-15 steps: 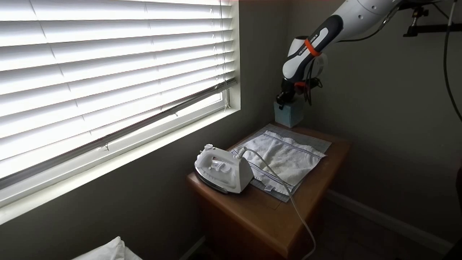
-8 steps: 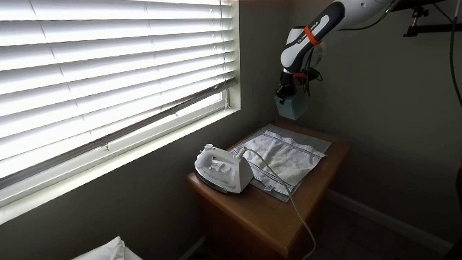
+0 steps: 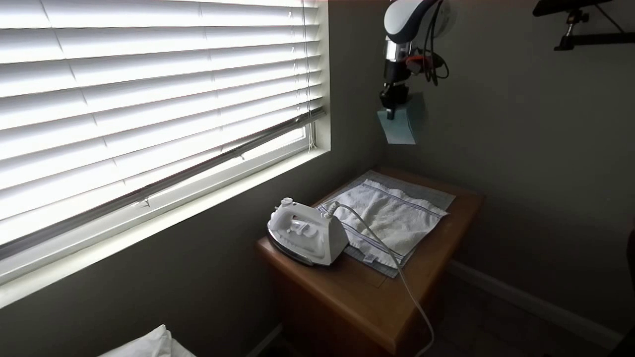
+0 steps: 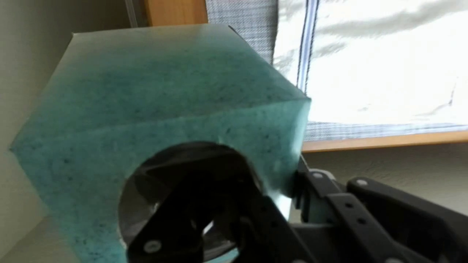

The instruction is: Put the tissue box on the bed.

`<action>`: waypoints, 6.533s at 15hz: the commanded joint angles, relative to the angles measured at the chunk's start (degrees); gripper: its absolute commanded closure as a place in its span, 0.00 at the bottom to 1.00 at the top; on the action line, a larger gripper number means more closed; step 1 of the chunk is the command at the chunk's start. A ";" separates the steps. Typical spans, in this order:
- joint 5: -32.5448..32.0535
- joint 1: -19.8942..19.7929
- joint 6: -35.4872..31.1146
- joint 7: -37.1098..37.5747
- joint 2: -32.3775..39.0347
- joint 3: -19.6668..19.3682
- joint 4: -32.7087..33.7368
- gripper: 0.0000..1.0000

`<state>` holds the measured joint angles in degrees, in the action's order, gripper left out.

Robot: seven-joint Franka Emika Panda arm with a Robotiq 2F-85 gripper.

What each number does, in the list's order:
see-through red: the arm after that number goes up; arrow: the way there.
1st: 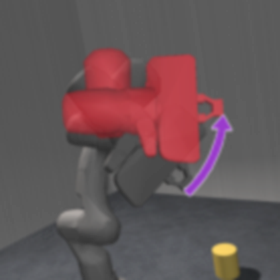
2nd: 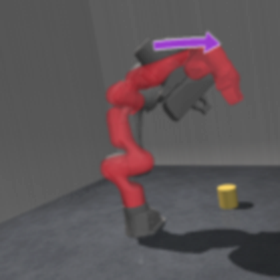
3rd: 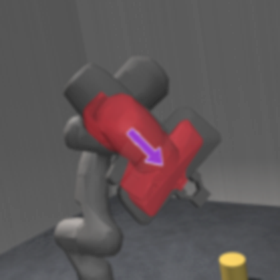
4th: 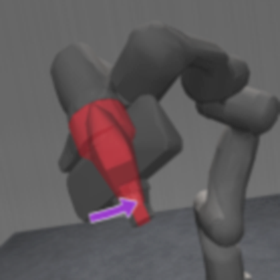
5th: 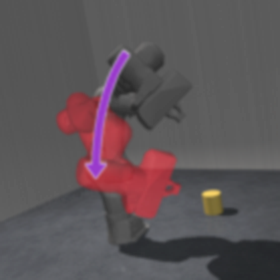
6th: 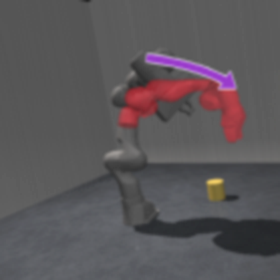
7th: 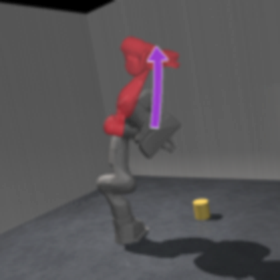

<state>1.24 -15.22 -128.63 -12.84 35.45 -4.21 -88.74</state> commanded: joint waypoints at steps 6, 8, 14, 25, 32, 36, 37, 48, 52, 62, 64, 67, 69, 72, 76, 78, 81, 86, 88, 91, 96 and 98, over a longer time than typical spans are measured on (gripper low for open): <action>12.92 -0.15 10.16 -12.17 -27.09 3.55 -25.25 0.99; 18.13 1.46 8.50 -14.46 -32.77 3.71 -29.77 0.99; 21.97 12.04 6.97 -19.37 -44.81 5.79 -33.62 0.99; 20.13 14.13 7.99 -17.49 -44.10 4.08 -32.65 0.95; 13.39 21.97 17.52 -19.71 -31.80 10.57 -13.39 0.99; 10.45 25.85 21.25 -21.17 -22.21 15.57 -1.42 0.99; 9.57 26.84 22.21 -21.53 -20.01 16.90 1.42 0.99; 4.28 35.41 27.24 -26.80 -8.59 24.10 17.04 0.95; 4.06 35.52 28.02 -27.59 -7.50 24.11 19.00 0.95; 8.09 36.66 18.36 -41.57 4.85 29.30 22.22 0.99; 8.75 38.00 17.38 -44.36 9.99 30.06 24.89 0.99; 9.59 39.50 18.88 -48.17 16.88 31.31 29.14 0.99; 9.76 40.66 19.83 -50.16 20.96 31.84 32.31 0.99; 9.22 42.61 20.08 -53.06 26.02 32.06 36.97 0.99; 9.12 44.57 19.63 -57.85 30.96 32.21 42.44 0.99; 9.56 45.41 19.52 -59.06 32.84 32.35 44.90 0.99; 9.87 46.30 20.38 -60.43 34.91 32.51 48.03 0.68; 10.58 47.71 22.64 -62.03 37.15 32.59 52.91 0.36; 10.84 48.39 24.42 -62.53 37.70 32.37 54.77 0.22; 11.36 49.15 26.72 -62.84 38.27 32.03 57.62 0.00; 9.70 47.94 26.86 -58.24 35.22 31.47 56.92 0.00; 9.10 47.44 26.59 -54.20 33.40 30.26 56.98 0.00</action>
<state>11.14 32.60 -103.53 -72.14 70.99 27.62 -33.06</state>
